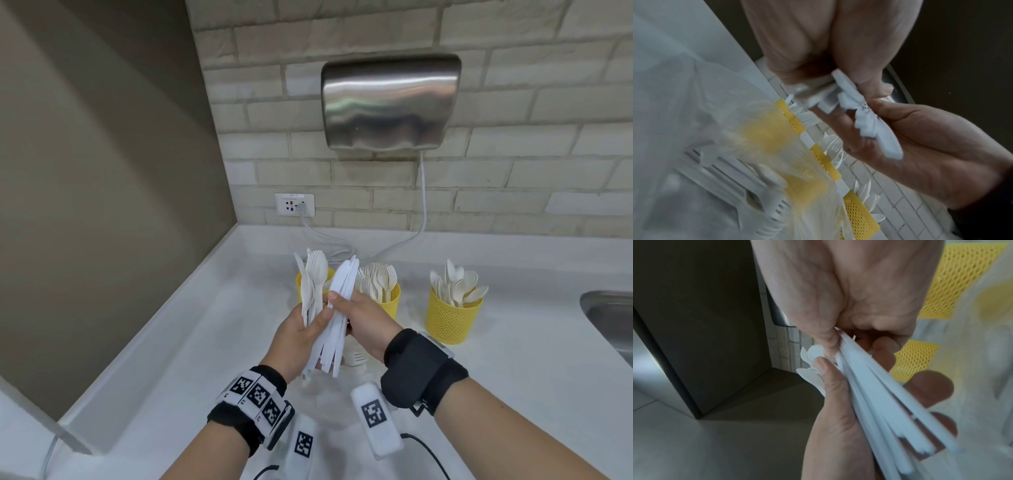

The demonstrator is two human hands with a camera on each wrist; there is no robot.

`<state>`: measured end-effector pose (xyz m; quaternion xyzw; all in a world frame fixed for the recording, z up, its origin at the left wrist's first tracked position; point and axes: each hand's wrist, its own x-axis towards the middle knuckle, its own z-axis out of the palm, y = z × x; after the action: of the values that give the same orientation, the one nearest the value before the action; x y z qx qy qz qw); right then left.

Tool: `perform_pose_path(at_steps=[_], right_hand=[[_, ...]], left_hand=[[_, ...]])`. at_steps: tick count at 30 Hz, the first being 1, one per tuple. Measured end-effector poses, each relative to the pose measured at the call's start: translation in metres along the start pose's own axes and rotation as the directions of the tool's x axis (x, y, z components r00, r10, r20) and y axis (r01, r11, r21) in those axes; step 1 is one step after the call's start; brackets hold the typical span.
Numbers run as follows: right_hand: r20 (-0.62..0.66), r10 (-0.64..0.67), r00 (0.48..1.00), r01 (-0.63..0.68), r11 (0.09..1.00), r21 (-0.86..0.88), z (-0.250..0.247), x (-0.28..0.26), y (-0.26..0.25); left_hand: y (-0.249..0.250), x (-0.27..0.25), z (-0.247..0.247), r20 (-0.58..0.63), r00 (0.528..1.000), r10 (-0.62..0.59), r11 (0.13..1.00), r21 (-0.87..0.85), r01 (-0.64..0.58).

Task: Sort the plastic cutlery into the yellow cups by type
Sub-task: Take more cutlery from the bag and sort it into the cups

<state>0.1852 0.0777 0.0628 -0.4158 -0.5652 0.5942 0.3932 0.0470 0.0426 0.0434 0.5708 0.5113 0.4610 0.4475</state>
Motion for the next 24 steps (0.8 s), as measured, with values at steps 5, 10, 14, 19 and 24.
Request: perform_pose_path(at_steps=[5,10,14,19,24], right_hand=[[-0.084,-0.016,0.996,0.006,0.993,-0.119,-0.007,0.014,-0.010],[-0.164,-0.185,0.969,0.123,0.935,-0.333,-0.016,0.037,-0.029],[-0.247,-0.313,0.917,0.246,0.932,-0.266,-0.015,0.060,-0.042],[-0.278,-0.369,0.887,0.294,0.915,-0.277,-0.007,0.082,-0.035],[-0.204,-0.352,0.914,0.233,0.863,-0.448,-0.001,0.096,-0.017]], left_hand=[[0.007,0.005,-0.009,-0.038,0.994,-0.106,0.984,-0.146,0.099],[0.002,0.011,-0.027,-0.114,0.977,-0.181,0.970,-0.187,0.158],[-0.001,0.012,-0.034,-0.118,0.973,-0.196,0.964,-0.206,0.169],[-0.005,0.012,-0.039,-0.145,0.966,-0.216,0.963,-0.194,0.187],[-0.015,0.015,-0.042,-0.223,0.946,-0.237,0.972,-0.044,0.233]])
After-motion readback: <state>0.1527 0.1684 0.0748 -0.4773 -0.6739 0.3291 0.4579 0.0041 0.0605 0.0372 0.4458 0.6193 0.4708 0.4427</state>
